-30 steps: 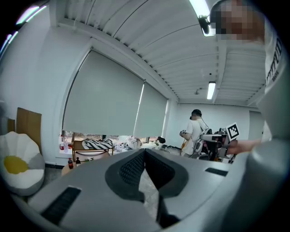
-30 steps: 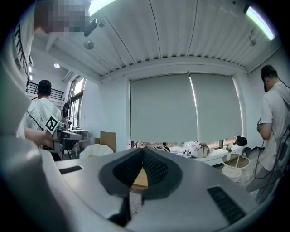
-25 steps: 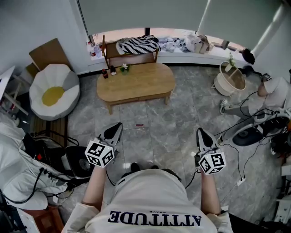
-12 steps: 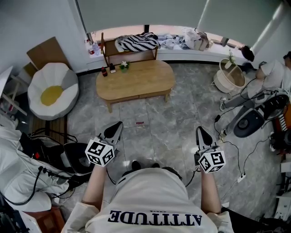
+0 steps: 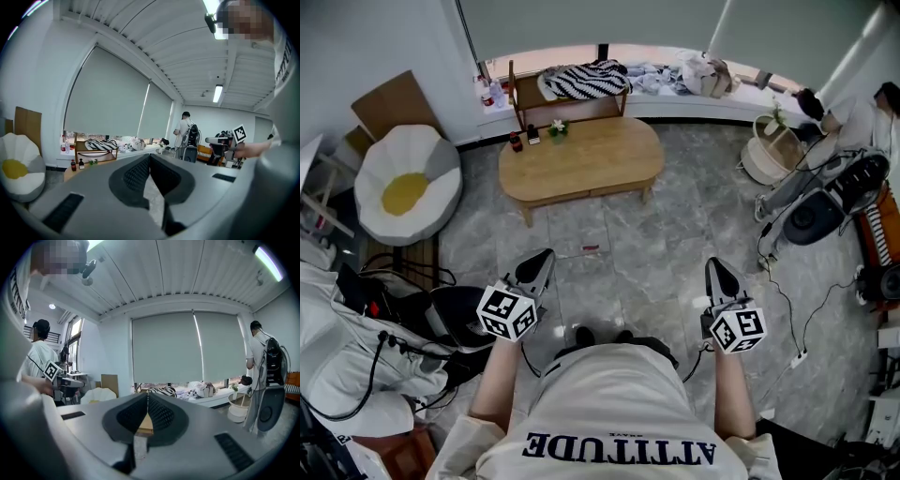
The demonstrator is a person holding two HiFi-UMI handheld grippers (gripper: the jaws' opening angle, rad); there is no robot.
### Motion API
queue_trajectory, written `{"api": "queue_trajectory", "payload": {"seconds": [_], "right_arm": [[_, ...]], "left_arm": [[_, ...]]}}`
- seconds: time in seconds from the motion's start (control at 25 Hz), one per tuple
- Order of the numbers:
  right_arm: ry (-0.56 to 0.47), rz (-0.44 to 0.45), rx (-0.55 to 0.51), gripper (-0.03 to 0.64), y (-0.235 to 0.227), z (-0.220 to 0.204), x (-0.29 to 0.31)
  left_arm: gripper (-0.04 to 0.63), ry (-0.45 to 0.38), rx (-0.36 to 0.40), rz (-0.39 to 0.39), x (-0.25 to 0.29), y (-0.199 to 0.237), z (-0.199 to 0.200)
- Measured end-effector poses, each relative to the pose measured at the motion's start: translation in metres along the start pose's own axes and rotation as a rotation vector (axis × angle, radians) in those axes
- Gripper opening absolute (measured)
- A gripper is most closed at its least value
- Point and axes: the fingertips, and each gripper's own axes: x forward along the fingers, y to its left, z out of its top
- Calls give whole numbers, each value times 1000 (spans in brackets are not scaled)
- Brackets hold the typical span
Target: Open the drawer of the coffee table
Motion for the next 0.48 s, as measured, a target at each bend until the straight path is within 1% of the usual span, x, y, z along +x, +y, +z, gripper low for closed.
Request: {"api": "queue_trajectory", "payload": {"seconds": [0.32, 0.48], "right_arm": [[-11, -6, 7, 18, 27, -19, -17], [-3, -1, 7, 18, 34, -20, -19]], "left_arm": [[20, 8, 10, -13, -27, -2, -20], [20, 10, 5, -9, -33, -2, -19]]}}
